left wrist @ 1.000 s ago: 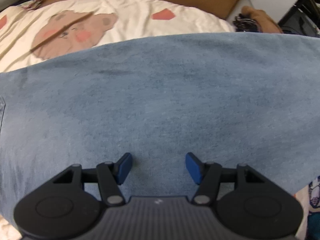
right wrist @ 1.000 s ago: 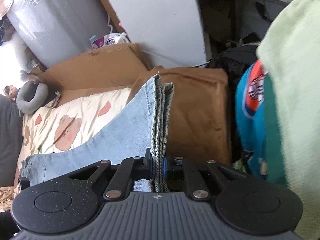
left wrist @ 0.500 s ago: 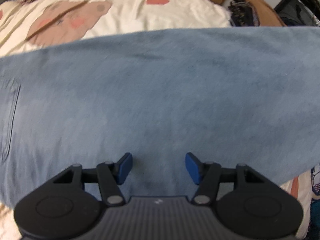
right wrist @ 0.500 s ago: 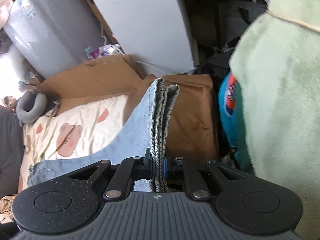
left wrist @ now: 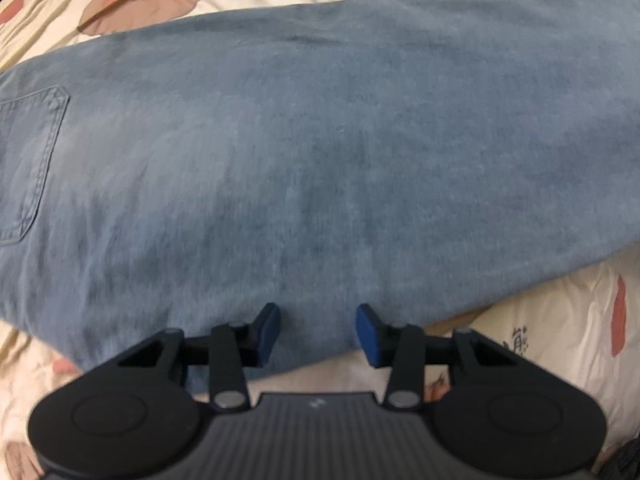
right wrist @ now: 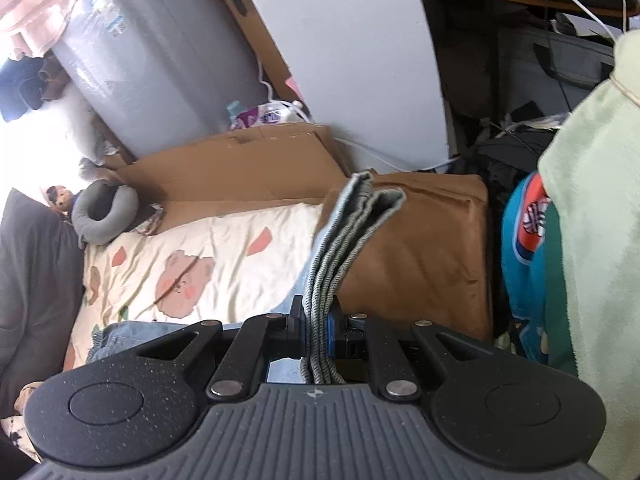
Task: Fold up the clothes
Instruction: 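Hold the folded jeans edge closed in the right gripper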
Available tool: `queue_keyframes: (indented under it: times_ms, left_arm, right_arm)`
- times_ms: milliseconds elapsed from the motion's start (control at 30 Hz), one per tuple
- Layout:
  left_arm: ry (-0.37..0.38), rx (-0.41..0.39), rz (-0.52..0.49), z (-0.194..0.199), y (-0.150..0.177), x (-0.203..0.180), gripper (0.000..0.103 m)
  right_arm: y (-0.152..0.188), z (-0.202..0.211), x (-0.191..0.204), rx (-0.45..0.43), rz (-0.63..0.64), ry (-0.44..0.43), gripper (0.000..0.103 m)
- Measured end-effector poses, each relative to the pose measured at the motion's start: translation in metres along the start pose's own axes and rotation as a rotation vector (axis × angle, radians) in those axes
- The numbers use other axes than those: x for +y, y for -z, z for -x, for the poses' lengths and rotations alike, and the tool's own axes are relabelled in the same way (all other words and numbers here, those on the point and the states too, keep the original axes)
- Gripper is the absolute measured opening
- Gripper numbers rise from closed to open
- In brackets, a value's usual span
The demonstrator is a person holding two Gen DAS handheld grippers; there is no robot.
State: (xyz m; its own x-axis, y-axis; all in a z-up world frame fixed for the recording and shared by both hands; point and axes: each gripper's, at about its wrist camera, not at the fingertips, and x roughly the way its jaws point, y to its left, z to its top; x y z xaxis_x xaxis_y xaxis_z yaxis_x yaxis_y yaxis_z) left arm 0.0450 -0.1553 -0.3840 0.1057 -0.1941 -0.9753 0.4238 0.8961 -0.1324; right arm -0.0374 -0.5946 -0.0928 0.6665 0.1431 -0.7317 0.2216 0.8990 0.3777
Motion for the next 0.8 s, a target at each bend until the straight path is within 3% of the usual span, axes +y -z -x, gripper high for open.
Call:
queue_keyframes:
  times_ms: [100,267,333,400,567,800]
  left_arm:
    - [-0.005,-0.001,0.015,0.003,0.003,0.002,0.033]
    - [0.014,-0.038,0.107,0.007,-0.001,0.016,0.031]
    - [0.031,-0.072,0.100,0.008,-0.009,0.018,0.023]
    - [0.074,-0.118,0.088,0.010,-0.016,0.020,0.023]
    - [0.131,-0.097,0.016,0.001,-0.022,0.019,0.021]
    - [0.171,-0.124,0.012,-0.018,-0.043,0.022,0.019]
  right_arm:
    - [0.001,-0.001,0.005,-0.005,0.013,-0.024,0.009]
    - [0.005,-0.002,0.013,0.004,0.038,-0.038,0.009]
    - [0.004,-0.001,0.015,0.004,0.041,-0.033,0.009]
    - [0.003,0.001,0.017,0.008,0.045,-0.025,0.009]
    - [-0.001,0.004,0.026,0.018,0.048,-0.002,0.009]
    - [-0.013,0.011,0.046,0.023,0.071,0.013,0.009]
